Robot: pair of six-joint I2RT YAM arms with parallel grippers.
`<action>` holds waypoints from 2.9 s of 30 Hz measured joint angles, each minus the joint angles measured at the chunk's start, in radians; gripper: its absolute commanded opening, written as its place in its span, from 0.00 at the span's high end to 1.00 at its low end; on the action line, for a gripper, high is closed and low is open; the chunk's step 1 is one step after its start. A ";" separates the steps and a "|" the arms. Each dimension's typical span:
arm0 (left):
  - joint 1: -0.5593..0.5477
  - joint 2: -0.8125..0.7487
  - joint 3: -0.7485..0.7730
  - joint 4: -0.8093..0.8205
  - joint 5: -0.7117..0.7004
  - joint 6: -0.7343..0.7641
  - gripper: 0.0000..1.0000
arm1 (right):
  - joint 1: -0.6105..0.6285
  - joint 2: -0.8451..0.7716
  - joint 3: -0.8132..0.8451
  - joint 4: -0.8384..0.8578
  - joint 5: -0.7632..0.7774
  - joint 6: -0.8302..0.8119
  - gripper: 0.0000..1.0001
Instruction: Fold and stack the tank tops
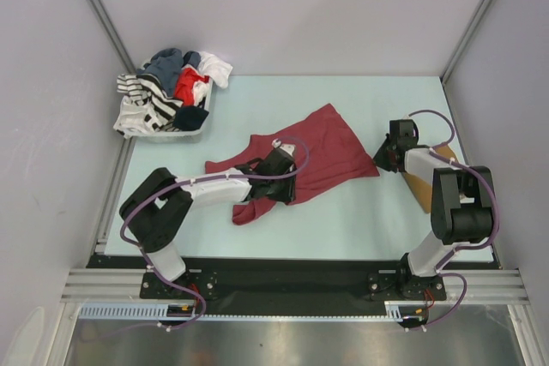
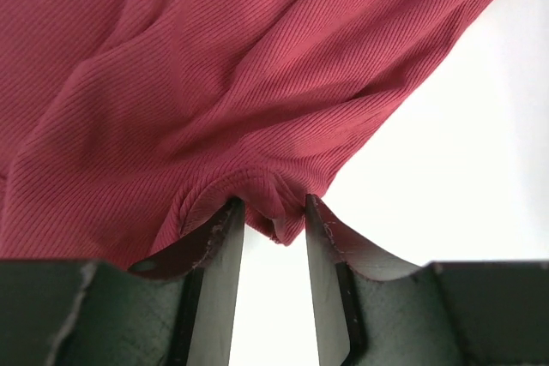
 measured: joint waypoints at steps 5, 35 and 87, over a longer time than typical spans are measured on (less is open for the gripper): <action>-0.007 0.004 -0.024 0.021 0.007 0.000 0.61 | -0.003 0.000 0.001 0.006 -0.004 0.003 1.00; -0.058 -0.008 0.014 0.053 -0.058 0.042 0.98 | -0.020 0.000 0.001 0.014 -0.029 0.010 0.99; -0.255 0.005 0.167 -0.239 -0.286 0.304 0.62 | -0.028 0.000 0.001 0.022 -0.069 0.010 0.98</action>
